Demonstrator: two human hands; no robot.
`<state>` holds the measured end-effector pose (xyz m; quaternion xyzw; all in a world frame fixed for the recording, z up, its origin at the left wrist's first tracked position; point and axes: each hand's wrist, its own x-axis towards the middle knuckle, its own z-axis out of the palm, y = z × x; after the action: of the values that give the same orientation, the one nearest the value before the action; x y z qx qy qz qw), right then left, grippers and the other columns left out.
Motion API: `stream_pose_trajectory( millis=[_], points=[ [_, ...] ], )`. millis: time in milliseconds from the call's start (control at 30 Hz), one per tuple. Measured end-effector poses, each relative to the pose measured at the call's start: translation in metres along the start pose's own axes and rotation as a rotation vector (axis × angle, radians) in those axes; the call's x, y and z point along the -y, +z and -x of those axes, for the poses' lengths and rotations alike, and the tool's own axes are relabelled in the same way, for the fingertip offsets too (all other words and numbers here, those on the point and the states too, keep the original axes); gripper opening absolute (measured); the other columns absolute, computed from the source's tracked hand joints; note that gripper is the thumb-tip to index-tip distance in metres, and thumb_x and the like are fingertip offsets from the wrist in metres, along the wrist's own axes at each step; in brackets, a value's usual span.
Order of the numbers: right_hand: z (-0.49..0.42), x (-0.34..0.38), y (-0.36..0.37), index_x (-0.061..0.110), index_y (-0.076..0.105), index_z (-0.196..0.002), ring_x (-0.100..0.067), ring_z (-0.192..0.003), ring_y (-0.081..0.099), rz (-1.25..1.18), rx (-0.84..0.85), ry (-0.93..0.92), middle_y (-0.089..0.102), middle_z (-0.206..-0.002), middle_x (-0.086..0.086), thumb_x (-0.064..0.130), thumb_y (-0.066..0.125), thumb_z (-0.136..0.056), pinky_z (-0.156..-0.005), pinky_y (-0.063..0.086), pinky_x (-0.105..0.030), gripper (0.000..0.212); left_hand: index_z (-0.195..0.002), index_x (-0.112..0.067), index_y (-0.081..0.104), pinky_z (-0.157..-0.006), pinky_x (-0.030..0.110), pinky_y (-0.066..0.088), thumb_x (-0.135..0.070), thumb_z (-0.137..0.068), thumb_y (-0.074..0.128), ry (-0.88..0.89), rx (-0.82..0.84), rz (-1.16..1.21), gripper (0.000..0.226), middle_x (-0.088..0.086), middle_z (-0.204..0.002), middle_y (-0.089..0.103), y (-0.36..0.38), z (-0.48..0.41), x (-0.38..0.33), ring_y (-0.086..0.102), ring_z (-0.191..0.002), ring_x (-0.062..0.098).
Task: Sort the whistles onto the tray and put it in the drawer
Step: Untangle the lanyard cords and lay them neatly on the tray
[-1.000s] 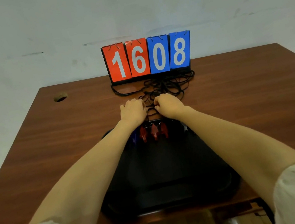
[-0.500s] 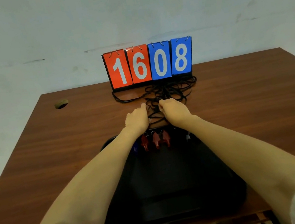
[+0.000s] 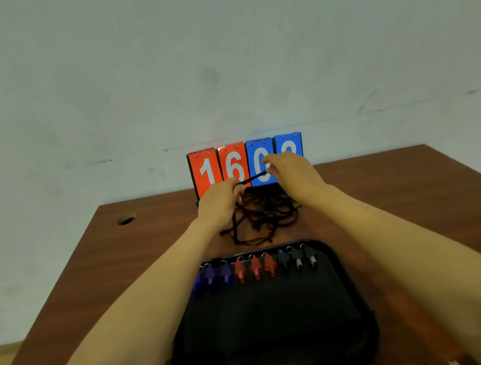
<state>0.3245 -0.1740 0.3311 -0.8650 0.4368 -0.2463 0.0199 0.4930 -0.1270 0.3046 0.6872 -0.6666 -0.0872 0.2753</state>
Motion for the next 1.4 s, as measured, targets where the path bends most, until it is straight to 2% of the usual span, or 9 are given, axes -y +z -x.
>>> stream_pose_trajectory(
  millis=[100, 233, 400, 733, 867, 967, 1067, 1200, 1400],
  points=[
    [-0.006, 0.000, -0.041, 0.007, 0.052, -0.125, -0.033, -0.098, 0.059, 0.009, -0.093, 0.011, 0.062, -0.106, -0.018, 0.012, 0.042, -0.100, -0.079, 0.046, -0.037, 0.028, -0.095, -0.010, 0.058, -0.053, 0.026, 0.034, -0.024, -0.100, 0.038, 0.002, -0.059, 0.036, 0.025, 0.003, -0.081, 0.060, -0.032, -0.001, -0.018, 0.050, -0.066, 0.017],
    [-0.004, 0.002, -0.088, 0.007, 0.051, -0.118, -0.032, -0.082, 0.059, 0.017, -0.259, 0.009, 0.061, -0.098, -0.018, 0.014, 0.043, -0.099, -0.072, 0.049, -0.039, 0.022, -0.098, -0.007, 0.059, -0.068, 0.028, 0.036, -0.025, -0.100, 0.038, 0.053, -0.131, 0.005, 0.028, 0.006, -0.089, 0.058, -0.067, 0.000, -0.040, 0.051, -0.080, 0.019],
    [0.002, 0.000, -0.133, 0.005, 0.053, -0.118, -0.032, -0.083, 0.059, 0.065, -0.407, 0.036, 0.061, -0.100, -0.019, 0.012, 0.042, -0.100, -0.070, 0.047, -0.038, 0.022, -0.114, -0.008, 0.060, -0.080, 0.031, 0.043, -0.026, -0.101, 0.037, 0.142, -0.203, -0.159, 0.032, 0.011, -0.105, 0.059, -0.100, 0.008, -0.050, 0.058, -0.097, 0.025],
    [0.026, -0.013, -0.150, 0.009, 0.054, -0.112, -0.028, -0.082, 0.052, 0.180, -0.369, 0.162, 0.058, -0.095, -0.013, 0.000, 0.038, -0.094, -0.058, 0.036, -0.033, 0.025, -0.114, -0.005, 0.062, -0.081, 0.038, 0.048, -0.015, -0.100, 0.041, -0.030, -0.203, -0.257, 0.028, 0.016, -0.108, 0.064, -0.127, 0.031, -0.027, 0.060, -0.098, 0.031],
    [0.036, 0.003, -0.133, 0.010, 0.057, -0.088, -0.024, -0.060, 0.056, -0.363, -0.158, 0.321, 0.054, -0.080, -0.009, -0.002, 0.030, -0.092, -0.064, 0.054, -0.041, 0.030, -0.110, 0.001, 0.064, -0.082, 0.036, 0.048, -0.016, -0.100, 0.040, -0.077, -0.194, -0.122, 0.031, 0.018, -0.107, 0.067, -0.119, 0.039, -0.027, 0.061, -0.097, 0.031],
    [0.032, 0.023, -0.120, 0.008, 0.058, -0.078, -0.017, -0.052, 0.051, -0.775, -0.039, 0.470, 0.050, -0.067, -0.008, -0.008, 0.029, -0.089, -0.059, 0.056, -0.030, 0.034, -0.112, 0.001, 0.065, -0.082, 0.037, 0.048, -0.016, -0.100, 0.039, -0.066, -0.181, -0.117, 0.033, 0.018, -0.108, 0.067, -0.117, 0.040, -0.038, 0.061, -0.098, 0.032],
    [0.026, 0.040, -0.110, -0.001, 0.064, -0.089, -0.015, -0.060, 0.052, -0.996, 0.033, 0.482, 0.051, -0.070, -0.009, -0.007, 0.038, -0.092, -0.061, 0.059, -0.023, 0.027, -0.116, -0.001, 0.063, -0.085, 0.039, 0.049, -0.016, -0.100, 0.039, -0.011, -0.162, -0.118, 0.032, 0.016, -0.114, 0.066, -0.117, 0.039, -0.047, 0.061, -0.101, 0.032],
    [0.019, 0.046, -0.098, -0.001, 0.067, -0.106, -0.012, -0.068, 0.058, -0.829, -0.058, 0.379, 0.063, -0.087, -0.010, -0.004, 0.044, -0.092, -0.080, 0.058, -0.030, 0.027, -0.115, -0.006, 0.056, -0.080, 0.039, 0.053, -0.021, -0.098, 0.048, 0.028, -0.170, -0.047, 0.024, 0.012, -0.102, 0.068, -0.114, 0.046, -0.058, 0.065, -0.091, 0.029],
    [0.044, 0.020, -0.082, 0.000, 0.063, -0.108, -0.017, -0.064, 0.060, -0.554, -0.114, 0.375, 0.066, -0.091, -0.017, -0.002, 0.046, -0.093, -0.076, 0.057, -0.033, 0.022, -0.106, -0.009, 0.068, -0.083, 0.040, 0.050, -0.022, -0.097, 0.048, 0.028, -0.109, -0.271, 0.025, 0.009, -0.104, 0.070, -0.100, 0.076, -0.020, 0.061, -0.094, 0.028]
  ],
)
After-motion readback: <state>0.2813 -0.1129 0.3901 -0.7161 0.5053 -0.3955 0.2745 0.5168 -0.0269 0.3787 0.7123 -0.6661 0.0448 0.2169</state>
